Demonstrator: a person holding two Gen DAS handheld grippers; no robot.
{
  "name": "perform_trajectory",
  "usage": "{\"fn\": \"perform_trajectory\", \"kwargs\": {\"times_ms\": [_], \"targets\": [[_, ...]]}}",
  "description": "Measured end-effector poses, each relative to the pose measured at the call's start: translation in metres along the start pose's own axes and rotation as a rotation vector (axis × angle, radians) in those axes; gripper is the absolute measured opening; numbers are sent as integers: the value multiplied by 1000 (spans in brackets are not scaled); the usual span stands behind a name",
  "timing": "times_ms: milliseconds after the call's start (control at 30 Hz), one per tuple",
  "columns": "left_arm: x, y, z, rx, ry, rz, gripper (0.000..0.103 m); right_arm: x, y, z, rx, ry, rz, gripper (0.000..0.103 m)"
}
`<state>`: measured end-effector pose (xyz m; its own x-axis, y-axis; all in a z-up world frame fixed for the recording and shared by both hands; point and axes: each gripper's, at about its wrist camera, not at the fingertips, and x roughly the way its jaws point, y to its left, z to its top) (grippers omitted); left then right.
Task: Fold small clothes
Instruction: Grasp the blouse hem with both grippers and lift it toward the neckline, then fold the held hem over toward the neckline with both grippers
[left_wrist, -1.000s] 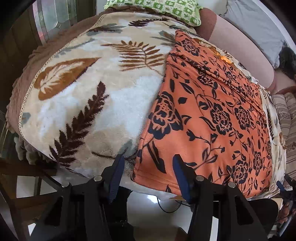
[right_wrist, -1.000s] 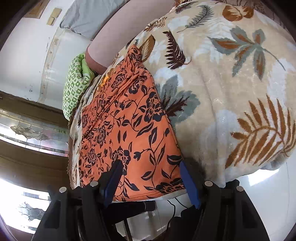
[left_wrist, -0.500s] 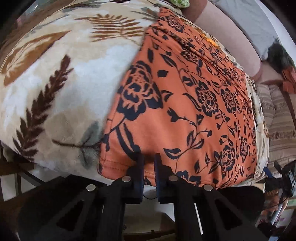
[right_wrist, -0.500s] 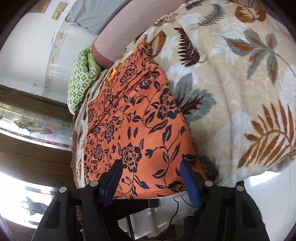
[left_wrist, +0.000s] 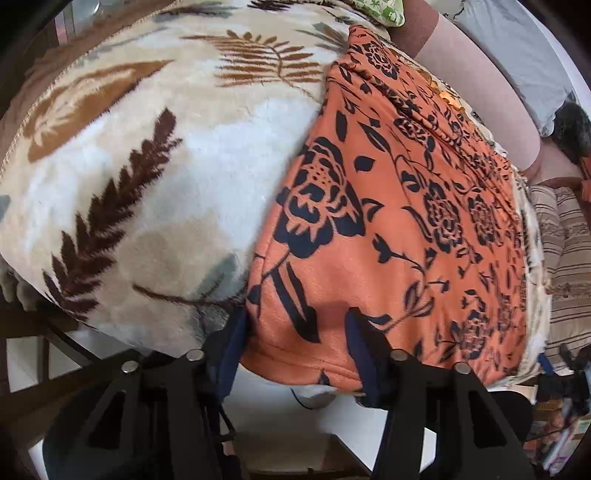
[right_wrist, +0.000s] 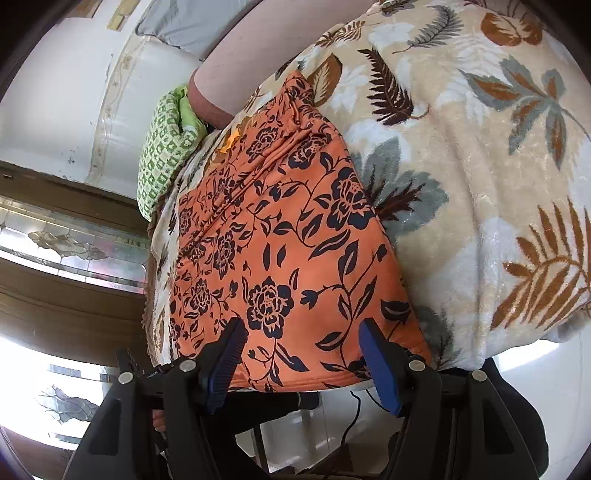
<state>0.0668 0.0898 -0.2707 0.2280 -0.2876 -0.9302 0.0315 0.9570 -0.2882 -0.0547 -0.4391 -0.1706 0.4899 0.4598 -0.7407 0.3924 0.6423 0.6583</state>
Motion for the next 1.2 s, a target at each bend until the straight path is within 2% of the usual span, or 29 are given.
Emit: {"fn": "perform_trajectory", "kwargs": {"times_ms": [67,133,167,300,333,367,400,500,533,567,600,667,700,767,800,900,1033,1200], "targets": [[-2,1,2,-8,-5,14,24,-1,-1,1,1,-1,-10,67],[-4,6,4,-38,-5,-44,13,-1,-4,4,9,2,-27,67],[-6,6,3,-37,-13,-55,13,1,-7,6,15,6,-31,67],[-10,-7,2,32,-43,-37,15,8,-19,16,37,26,-54,67],[-9,-7,2,26,-43,-28,24,11,-21,18,38,30,-63,67],[-7,-5,4,11,-38,-31,38,14,-23,21,41,33,-84,67],[-5,-4,5,-3,-35,-35,44,16,-24,24,33,30,-114,67],[0,-6,8,3,-47,-32,46,29,-28,32,14,46,-184,67],[1,-8,8,16,-50,-23,42,34,-29,33,14,58,-190,67],[0,-11,8,36,-57,-17,23,40,-30,34,12,75,-192,67],[1,-15,9,55,-55,-22,13,48,-31,35,8,98,-192,67],[1,-17,10,62,-54,-30,9,60,-29,32,-9,131,-198,66],[1,-17,10,68,-55,-32,9,62,-24,31,-44,128,-222,63],[-4,-21,10,89,-62,-48,8,63,-9,24,-138,143,-243,25],[-9,-22,10,95,-67,-72,8,62,-4,20,-161,159,-226,10],[-30,-27,15,114,-90,-152,8,49,11,16,-212,140,-186,9],[-67,-38,35,153,-153,-229,8,20,29,29,-186,66,9,9],[-86,-52,76,150,-190,-304,8,14,44,54,-132,1,178,9]]}}
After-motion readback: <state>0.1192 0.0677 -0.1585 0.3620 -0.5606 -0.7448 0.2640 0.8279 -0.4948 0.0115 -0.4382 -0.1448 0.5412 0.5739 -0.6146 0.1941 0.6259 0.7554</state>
